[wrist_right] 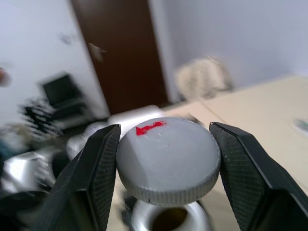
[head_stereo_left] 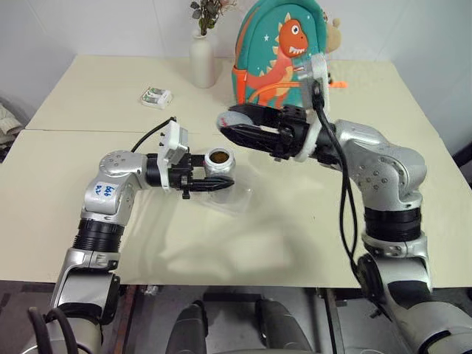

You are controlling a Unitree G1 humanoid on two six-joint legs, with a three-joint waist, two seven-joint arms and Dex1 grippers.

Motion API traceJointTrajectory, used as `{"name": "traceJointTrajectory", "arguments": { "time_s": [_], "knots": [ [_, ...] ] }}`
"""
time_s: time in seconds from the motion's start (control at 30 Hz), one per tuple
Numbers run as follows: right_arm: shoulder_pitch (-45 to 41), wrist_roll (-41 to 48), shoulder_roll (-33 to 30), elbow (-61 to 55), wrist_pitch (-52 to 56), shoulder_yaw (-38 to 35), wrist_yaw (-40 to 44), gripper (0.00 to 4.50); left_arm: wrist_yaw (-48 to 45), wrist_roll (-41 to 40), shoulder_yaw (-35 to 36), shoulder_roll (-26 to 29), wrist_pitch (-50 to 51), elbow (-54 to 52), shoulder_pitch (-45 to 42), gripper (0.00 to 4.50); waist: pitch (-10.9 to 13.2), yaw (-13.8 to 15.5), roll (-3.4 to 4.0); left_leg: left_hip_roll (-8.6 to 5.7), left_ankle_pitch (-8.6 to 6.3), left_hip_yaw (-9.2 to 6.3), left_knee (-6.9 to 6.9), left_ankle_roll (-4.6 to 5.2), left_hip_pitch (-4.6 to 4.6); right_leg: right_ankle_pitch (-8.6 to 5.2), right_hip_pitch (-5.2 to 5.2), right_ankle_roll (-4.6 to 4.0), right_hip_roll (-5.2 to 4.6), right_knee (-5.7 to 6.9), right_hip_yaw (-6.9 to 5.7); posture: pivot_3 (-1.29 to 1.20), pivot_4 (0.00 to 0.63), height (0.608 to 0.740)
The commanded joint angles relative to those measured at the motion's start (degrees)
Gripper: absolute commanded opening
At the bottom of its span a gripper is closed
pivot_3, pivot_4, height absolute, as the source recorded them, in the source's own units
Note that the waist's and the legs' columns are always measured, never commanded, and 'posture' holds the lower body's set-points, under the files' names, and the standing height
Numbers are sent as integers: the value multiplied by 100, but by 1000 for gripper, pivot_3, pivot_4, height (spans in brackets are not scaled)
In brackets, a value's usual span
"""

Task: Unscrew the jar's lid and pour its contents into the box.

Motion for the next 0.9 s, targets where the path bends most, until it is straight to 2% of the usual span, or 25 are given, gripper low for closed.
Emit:
{"name": "traceJointTrajectory", "arguments": {
  "time_s": [0.03,0.13,0.2,0.27,0.47,0.63,0.73,0.83,0.9],
  "knots": [
    [753,-435,-493,-538,-509,-135,-59,2941,32,-281,304,158,111,-432,-3,2040,0,6,-1,0,0,0,-5,0,0,0,1,0,0,-9,-1,0,150,740],
    [1460,-807,-798,-734,-1021,-80,20,2941,43,-356,380,222,190,-521,18,2040,0,-9,-1,0,-1,3,-14,1,0,0,1,1,0,-19,2,0,150,740],
    [2284,-1285,-1006,-696,-1580,64,72,2941,53,-384,427,255,217,-516,13,2040,0,-16,-1,0,-2,12,-18,1,2,0,0,3,1,-20,9,0,150,740],
    [2863,-1514,-978,-533,-2003,72,15,2941,68,-403,455,266,237,-490,-10,2040,-2,-3,-3,0,-2,10,-20,2,4,-1,2,4,2,-24,8,0,150,740],
    [3265,-1610,-502,82,-2475,-51,-225,2941,82,-424,471,232,314,-395,-149,2040,1,-70,-4,-1,-1,42,-9,0,24,8,8,20,4,-18,39,0,150,740],
    [3337,-1671,-384,493,-2813,-103,-216,2941,86,-420,459,202,336,-352,-250,2040,1,-27,-5,-1,3,42,3,3,32,9,21,21,5,-21,42,0,150,740],
    [3355,-1447,-436,513,-2687,-248,-91,3596,102,-433,467,185,352,-356,-267,2040,1,-18,-5,-1,3,44,4,3,31,10,21,24,4,-21,46,0,150,740],
    [3352,-1434,-527,448,-2726,-356,-73,4481,110,-439,479,172,357,-369,-251,2040,1,-20,-5,-1,2,43,1,2,31,11,20,25,5,-20,46,0,150,740],
    [3286,-1395,-603,312,-2741,-459,-46,4481,121,-425,473,152,348,-341,-265,2040,1,-19,-5,-1,2,43,0,2,31,11,20,25,5,-20,45,0,150,740]
  ]
}}
